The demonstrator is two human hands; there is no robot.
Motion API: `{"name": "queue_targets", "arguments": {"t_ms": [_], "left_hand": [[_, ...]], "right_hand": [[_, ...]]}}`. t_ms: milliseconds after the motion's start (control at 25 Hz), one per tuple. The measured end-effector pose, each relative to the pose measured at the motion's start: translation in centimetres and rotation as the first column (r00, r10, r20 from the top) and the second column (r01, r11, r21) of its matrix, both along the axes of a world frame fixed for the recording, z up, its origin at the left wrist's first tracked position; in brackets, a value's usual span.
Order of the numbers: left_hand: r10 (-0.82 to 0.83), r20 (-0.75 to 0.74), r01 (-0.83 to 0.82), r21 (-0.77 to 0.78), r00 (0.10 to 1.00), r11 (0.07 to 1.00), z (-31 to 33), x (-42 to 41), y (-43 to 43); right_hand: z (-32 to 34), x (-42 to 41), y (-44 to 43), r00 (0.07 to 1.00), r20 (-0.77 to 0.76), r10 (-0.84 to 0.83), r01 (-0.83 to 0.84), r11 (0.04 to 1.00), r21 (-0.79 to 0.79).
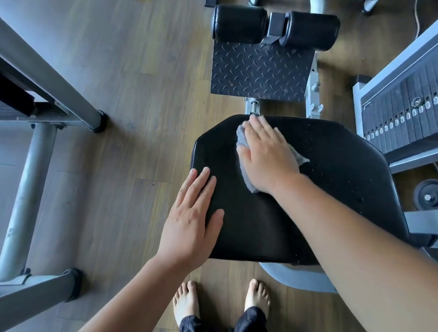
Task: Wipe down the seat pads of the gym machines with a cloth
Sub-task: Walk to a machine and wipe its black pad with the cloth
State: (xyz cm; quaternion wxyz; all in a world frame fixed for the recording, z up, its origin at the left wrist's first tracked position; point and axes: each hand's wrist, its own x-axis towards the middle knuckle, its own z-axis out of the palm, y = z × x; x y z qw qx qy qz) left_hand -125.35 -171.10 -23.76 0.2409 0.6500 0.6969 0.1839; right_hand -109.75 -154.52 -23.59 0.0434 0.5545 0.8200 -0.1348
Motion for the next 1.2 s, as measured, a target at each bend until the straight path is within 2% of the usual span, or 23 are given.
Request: {"name": "queue_targets", "arguments": {"t_ms": [80,160,280,360,400,480,560,640,760,840,960,1040,1120,1200], "left_hand": [[0.009,-0.003,-0.009,0.008,1.0,1.0,0.0,0.1,0.1],[0.017,-0.009,-0.016,0.01,1.0,1.0,0.1,0.1,0.1],[0.012,-0.015,-0.012,0.001,1.0,1.0,0.4,0.1,0.0],[0.016,-0.008,-0.016,-0.003,1.0,1.0,0.5,0.0,0.0],[0.018,-0.008,-0.018,-0.003,1.0,1.0,0.6,0.0,0.0],[0.025,-0.018,-0.025,0.001,1.0,1.0,0.5,0.0,0.0],[0.036,-0.022,-0.036,0.004,0.999,0.999,0.4,0.1,0.0],[0.043,-0.013,-0.043,0.003,0.999,0.999,0.4,0.2,-0.1],[0.037,-0.007,-0.037,-0.007,0.999,0.999,0.6,0.2,0.0],[0.039,-0.019,-0.039,-0.013,0.999,0.999,0.7,0.2,0.1],[0.04,-0.022,-0.041,-0.005,0.999,0.999,0.6,0.3,0.1],[0.054,-0.022,-0.054,0.01,0.998,0.999,0.6,0.4,0.1],[0.066,-0.017,-0.066,0.012,0.998,0.998,0.7,0.5,0.1],[0.065,-0.014,-0.065,0.009,0.998,0.998,0.8,0.5,0.1]], "right_hand": [[-0.2,-0.9,2.3,0.996,0.011,-0.083,0.083,0.996,0.012],[0.1,-1.4,-0.2,0.994,0.005,-0.113,0.113,0.993,0.043],[1.1,1.0,-8.5,0.997,-0.044,0.058,-0.056,0.998,0.038],[1.2,3.3,-7.9,0.988,-0.049,0.144,-0.144,0.99,0.013],[0.8,3.7,-5.6,0.993,-0.031,0.116,-0.115,0.993,0.025],[0.0,3.5,0.6,0.996,0.025,-0.091,0.089,0.994,0.055],[0.0,3.1,3.6,0.957,0.055,-0.284,0.28,0.958,0.06],[0.1,3.1,0.1,0.97,0.061,-0.236,0.23,0.969,0.088],[1.5,5.5,-10.7,1.0,0.001,0.023,-0.023,0.998,0.056],[1.2,7.9,-9.5,0.996,-0.015,0.089,-0.089,0.995,0.045],[0.4,8.6,0.2,0.982,0.044,-0.183,0.18,0.982,0.058],[0.2,8.5,3.1,0.945,0.075,-0.318,0.315,0.948,0.046],[0.2,8.3,-1.1,0.961,0.062,-0.268,0.263,0.962,0.079],[0.9,8.9,-9.0,0.995,0.033,-0.096,0.092,0.991,0.096]]}}
